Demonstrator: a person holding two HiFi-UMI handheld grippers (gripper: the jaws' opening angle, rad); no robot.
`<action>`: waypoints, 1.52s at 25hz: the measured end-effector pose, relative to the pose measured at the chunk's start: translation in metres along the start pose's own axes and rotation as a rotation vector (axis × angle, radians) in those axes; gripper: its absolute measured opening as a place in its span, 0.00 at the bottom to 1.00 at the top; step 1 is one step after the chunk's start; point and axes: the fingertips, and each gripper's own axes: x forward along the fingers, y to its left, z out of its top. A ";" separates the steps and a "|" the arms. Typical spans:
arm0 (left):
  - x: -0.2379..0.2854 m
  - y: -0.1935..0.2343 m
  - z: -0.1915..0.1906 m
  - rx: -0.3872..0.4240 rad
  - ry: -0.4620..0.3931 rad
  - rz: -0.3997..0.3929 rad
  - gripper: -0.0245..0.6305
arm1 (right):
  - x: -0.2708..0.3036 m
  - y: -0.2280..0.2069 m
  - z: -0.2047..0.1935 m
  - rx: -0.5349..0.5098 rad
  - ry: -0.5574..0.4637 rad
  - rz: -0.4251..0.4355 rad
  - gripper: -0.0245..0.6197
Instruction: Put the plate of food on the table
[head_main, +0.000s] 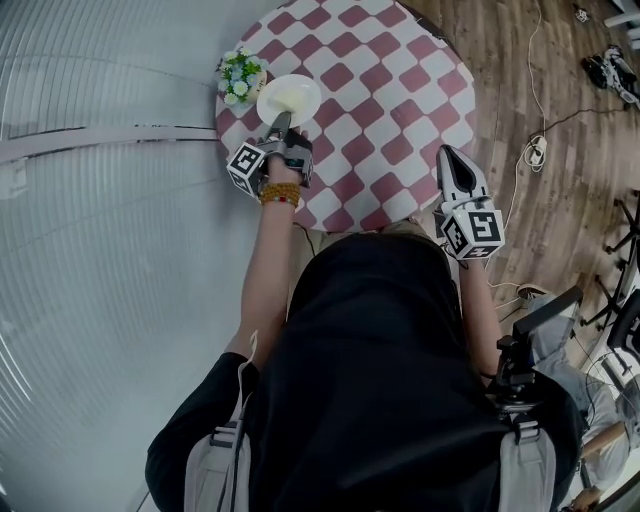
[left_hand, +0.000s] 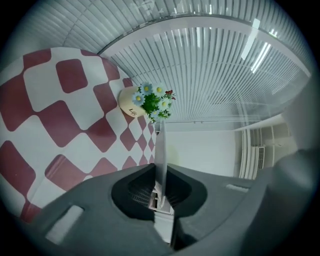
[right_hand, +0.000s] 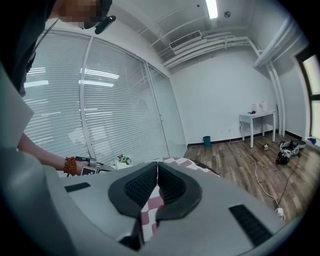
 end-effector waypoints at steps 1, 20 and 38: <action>0.002 0.004 0.001 -0.006 -0.003 0.008 0.07 | 0.003 0.002 0.000 0.000 0.003 0.003 0.05; 0.028 0.074 0.002 -0.051 -0.040 0.131 0.07 | 0.003 -0.018 -0.015 0.021 0.052 -0.023 0.05; 0.027 0.117 0.003 -0.072 -0.054 0.211 0.07 | 0.003 -0.015 -0.022 0.024 0.057 -0.007 0.05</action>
